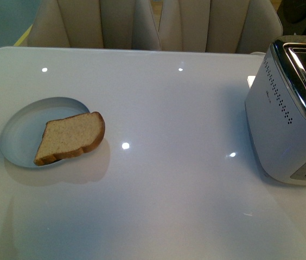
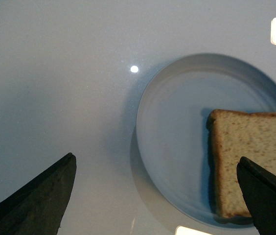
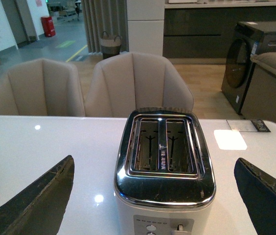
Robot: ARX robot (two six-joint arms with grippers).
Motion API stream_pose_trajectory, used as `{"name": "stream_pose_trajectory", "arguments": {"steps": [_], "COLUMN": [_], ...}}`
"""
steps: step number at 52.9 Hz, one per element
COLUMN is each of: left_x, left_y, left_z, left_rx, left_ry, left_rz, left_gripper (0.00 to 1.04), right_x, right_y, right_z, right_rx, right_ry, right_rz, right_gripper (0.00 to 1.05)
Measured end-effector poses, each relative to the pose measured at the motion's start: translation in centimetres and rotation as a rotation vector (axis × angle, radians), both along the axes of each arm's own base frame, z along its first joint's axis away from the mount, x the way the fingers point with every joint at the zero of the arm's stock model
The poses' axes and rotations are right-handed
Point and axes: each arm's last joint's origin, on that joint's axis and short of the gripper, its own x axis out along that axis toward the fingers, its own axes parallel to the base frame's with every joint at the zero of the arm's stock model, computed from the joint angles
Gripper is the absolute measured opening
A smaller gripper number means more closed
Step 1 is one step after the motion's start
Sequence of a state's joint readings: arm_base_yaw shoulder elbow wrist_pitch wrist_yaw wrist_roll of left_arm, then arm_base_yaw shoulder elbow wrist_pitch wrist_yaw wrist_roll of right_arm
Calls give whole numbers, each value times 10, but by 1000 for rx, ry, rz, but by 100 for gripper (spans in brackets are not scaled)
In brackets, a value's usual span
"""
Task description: Left arm holds plate, right arm toasts bread
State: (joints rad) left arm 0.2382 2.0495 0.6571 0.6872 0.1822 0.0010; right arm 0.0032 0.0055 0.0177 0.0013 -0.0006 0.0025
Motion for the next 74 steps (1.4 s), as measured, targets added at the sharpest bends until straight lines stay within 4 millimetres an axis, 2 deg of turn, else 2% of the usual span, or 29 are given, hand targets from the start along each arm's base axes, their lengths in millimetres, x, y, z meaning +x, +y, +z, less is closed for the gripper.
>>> {"name": "stream_pose_trajectory", "arguments": {"steps": [8, 21, 42, 53, 55, 61, 68, 74], "left_x": [16, 29, 58, 64, 64, 65, 63, 59], "left_y": [2, 1, -13, -16, -16, -19, -20, -20], "left_z": [-30, -58, -88, -92, -92, -93, -93, -95], "left_rx": [7, 14, 40, 43, 44, 34, 19, -29], "left_ry": [64, 118, 159, 163, 164, 166, 162, 165], "left_rz": [10, 15, -11, -12, -12, -8, 0, 31], "left_gripper": [98, 98, 98, 98, 93, 68, 50, 28], "right_x": [0, 0, 0, 0, 0, 0, 0, 0], "right_y": [0, 0, 0, 0, 0, 0, 0, 0], "right_z": [0, 0, 0, 0, 0, 0, 0, 0], "right_rx": [0, 0, 0, 0, 0, 0, 0, 0], "right_ry": [0, 0, 0, 0, 0, 0, 0, 0], "right_rz": [0, 0, 0, 0, 0, 0, 0, 0], "right_gripper": [96, 96, 96, 96, 96, 96, 96, 96]}}
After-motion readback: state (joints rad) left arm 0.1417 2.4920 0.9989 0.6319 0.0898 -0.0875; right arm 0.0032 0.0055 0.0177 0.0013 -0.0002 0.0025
